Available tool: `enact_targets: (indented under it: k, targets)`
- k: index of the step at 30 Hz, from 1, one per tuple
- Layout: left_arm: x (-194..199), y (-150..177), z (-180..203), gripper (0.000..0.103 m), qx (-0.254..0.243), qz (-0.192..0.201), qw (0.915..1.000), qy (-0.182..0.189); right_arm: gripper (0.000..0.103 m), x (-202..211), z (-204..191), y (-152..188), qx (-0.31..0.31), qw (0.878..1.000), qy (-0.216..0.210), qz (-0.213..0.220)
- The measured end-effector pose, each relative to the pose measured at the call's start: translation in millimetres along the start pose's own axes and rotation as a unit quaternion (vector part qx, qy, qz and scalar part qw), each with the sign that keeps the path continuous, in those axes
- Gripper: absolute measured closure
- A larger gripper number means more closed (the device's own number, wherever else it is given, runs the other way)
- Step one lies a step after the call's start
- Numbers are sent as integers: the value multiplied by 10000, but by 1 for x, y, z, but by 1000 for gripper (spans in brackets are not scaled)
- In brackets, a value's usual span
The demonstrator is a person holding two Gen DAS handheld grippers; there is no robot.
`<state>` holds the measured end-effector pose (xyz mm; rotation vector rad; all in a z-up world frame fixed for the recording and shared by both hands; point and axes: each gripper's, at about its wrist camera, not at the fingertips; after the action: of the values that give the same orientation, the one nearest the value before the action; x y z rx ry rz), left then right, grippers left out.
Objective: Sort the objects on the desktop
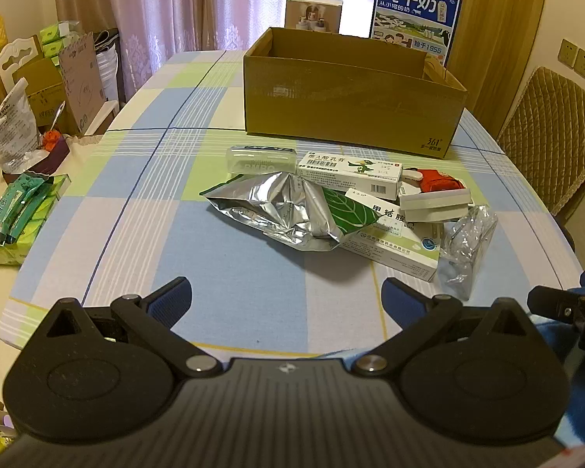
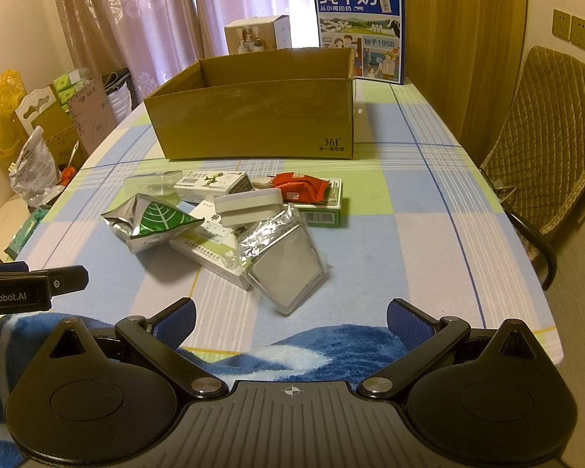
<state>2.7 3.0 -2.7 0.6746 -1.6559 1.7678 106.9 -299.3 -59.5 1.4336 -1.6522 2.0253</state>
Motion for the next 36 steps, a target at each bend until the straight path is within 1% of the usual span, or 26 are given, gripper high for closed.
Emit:
enact_targets:
  k: [16,22,26,28,31,34,36]
  targets:
    - [0,0,-1,1,14,-3,10000,8,2,1,2,-1,-18,10000,-38,-7]
    - [1,2,0,1,137,-2,9999,43,2,-1,7,-6,-153,9994,-266,-168]
    - [1,1,-3,1,259,-50,9995,194,2,-1,10,-12,-119,9980,-520,-335]
    - [2,-1,-5,1,301,-98,9991,287,2,-3,9,-17,93,9973,-605,-411]
    - [1,-4,-6,1,258,-175,9984,467,2,-5,3,-24,552,9961,-570,-385]
    - [0,-9,-5,1,13,-228,9978,621,2,-8,-5,-31,1279,9907,-380,-257]
    - [-2,-12,-7,1,-235,-257,9975,611,2,-13,-8,-35,1776,9834,-291,-230]
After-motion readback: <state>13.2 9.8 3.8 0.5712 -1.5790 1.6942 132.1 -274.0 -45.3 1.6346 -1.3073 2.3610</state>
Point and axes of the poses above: each gripper's, at about its wrist camera, not at the fingertips, and x roughly against the way its jaws point, z to its right, y to its underside, and after that the axes turned 4 degrees about y, right-handed
